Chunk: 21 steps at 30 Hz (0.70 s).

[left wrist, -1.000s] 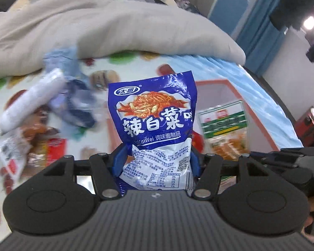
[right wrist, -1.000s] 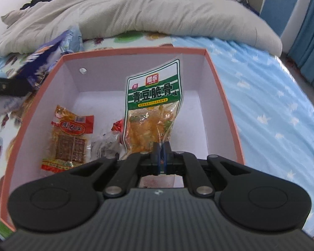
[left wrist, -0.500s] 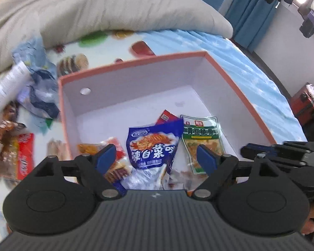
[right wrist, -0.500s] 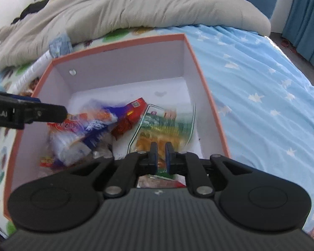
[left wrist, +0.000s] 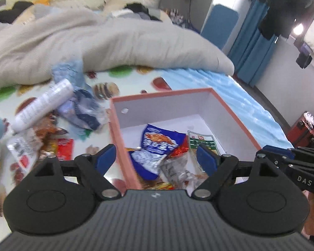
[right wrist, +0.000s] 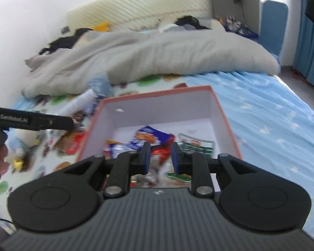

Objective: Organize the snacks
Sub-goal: 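Withdraw both tools from the pink box toward the remaining snacks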

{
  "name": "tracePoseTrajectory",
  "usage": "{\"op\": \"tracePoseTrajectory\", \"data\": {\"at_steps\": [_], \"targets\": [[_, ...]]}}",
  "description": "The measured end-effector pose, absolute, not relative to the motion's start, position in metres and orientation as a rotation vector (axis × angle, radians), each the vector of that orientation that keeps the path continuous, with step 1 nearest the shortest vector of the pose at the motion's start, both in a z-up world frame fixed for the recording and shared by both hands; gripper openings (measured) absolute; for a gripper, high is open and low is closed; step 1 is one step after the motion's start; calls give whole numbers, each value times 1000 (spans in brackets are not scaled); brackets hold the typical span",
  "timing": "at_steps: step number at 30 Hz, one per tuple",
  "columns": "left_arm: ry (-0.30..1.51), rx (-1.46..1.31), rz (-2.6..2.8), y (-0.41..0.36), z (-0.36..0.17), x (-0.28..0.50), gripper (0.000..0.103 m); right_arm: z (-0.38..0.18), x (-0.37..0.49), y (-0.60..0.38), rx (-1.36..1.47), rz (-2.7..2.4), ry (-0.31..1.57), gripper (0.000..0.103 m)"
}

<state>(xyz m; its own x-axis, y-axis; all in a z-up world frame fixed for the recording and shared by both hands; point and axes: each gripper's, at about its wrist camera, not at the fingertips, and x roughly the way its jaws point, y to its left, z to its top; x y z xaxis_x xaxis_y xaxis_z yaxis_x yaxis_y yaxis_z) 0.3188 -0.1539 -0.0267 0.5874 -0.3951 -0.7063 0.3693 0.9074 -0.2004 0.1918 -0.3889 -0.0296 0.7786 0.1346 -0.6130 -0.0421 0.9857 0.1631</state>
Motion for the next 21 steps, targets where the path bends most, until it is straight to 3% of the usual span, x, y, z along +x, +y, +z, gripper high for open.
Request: {"op": "tracePoseTrajectory", "data": {"at_steps": [11,21], "targets": [[638,-19,-373,-71,7,242,87,-26,139,-322,84,206,593,25],[632,-127,-290,-9,-28,179,87,-47,100,-264,2,249,576,25]]}}
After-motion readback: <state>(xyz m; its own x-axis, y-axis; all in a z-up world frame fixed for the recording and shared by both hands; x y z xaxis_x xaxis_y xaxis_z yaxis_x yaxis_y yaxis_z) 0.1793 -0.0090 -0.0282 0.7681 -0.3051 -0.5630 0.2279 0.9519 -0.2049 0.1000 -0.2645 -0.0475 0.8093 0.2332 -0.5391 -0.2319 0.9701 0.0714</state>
